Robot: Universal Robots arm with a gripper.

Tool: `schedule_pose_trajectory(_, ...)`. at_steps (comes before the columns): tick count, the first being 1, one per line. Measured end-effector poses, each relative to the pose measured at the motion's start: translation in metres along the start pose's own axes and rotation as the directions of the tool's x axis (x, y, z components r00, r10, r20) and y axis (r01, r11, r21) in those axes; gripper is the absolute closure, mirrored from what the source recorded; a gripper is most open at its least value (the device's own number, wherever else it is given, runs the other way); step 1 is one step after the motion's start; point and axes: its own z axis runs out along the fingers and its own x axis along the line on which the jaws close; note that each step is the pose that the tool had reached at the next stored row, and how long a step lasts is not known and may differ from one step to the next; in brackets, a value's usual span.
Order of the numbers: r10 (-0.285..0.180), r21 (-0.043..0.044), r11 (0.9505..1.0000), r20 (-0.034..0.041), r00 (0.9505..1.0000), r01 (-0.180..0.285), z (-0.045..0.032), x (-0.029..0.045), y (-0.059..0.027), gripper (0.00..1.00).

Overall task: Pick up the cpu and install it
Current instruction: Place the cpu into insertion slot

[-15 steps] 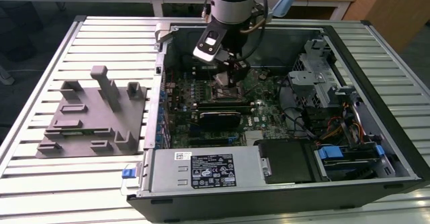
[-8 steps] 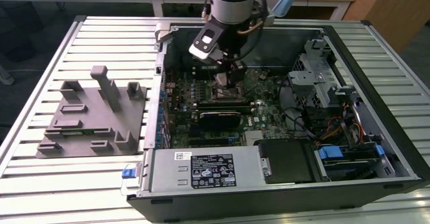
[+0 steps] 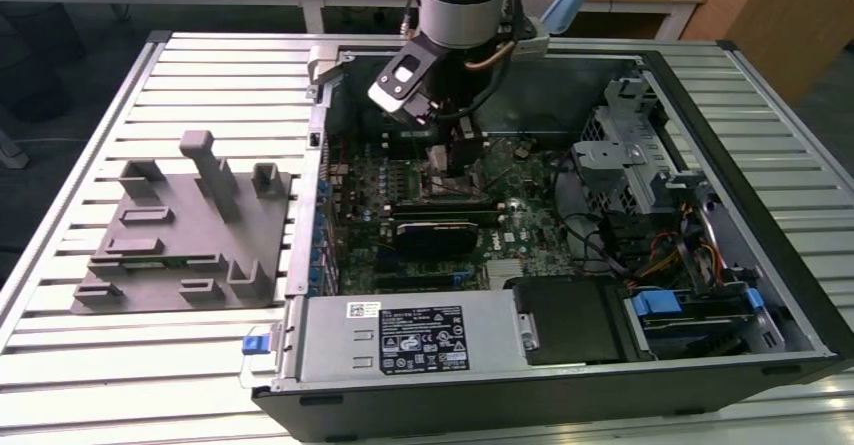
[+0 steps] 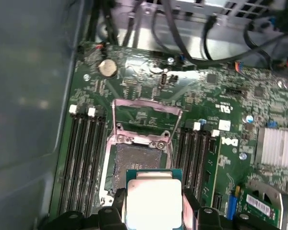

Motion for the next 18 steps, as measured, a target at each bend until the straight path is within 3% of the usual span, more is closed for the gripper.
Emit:
schedule_pose_trajectory(4, 0.003, 0.0000, 1.0000, 0.0007, 1.0000, -0.003, 0.0002, 0.0001, 0.0000, 0.46)
schedule_pose_trajectory(9, 0.051, 0.0003, 0.9987, 0.0029, 0.9987, -0.051, 0.0018, 0.0000, -0.0001, 0.46)
schedule_pose_trajectory(14, 0.053, 0.0005, 0.9986, 0.0040, 0.9986, -0.053, 0.0058, 0.0001, -0.0001, 0.46)
schedule_pose_trajectory(18, 0.067, 0.0010, 0.9978, 0.0136, 0.9977, -0.067, 0.0095, 0.0001, 0.0002, 0.46)
